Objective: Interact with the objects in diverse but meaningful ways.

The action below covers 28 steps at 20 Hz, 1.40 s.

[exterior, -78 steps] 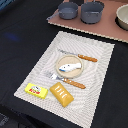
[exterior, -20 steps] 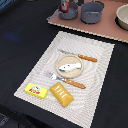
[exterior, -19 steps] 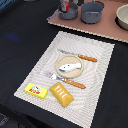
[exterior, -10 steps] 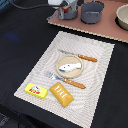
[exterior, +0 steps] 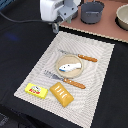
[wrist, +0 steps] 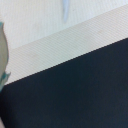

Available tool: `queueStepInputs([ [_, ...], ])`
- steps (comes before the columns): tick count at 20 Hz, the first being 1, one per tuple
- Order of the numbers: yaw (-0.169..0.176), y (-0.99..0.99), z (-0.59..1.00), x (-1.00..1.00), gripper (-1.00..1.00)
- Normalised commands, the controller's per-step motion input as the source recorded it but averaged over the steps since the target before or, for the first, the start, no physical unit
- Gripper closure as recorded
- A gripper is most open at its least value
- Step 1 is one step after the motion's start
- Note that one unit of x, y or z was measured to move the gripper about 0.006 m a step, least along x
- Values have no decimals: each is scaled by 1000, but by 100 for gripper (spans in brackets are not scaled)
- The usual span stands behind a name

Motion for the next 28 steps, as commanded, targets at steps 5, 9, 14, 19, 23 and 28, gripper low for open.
queueStepInputs([
  [5, 0, -954, 120, 426, -100],
  [9, 0, -809, 94, 667, -100],
  [14, 0, -757, 182, 749, -100],
  [19, 0, -730, 148, 755, -100],
  [23, 13, -749, 20, 634, -100],
  [28, 19, -778, 11, 574, -100],
])
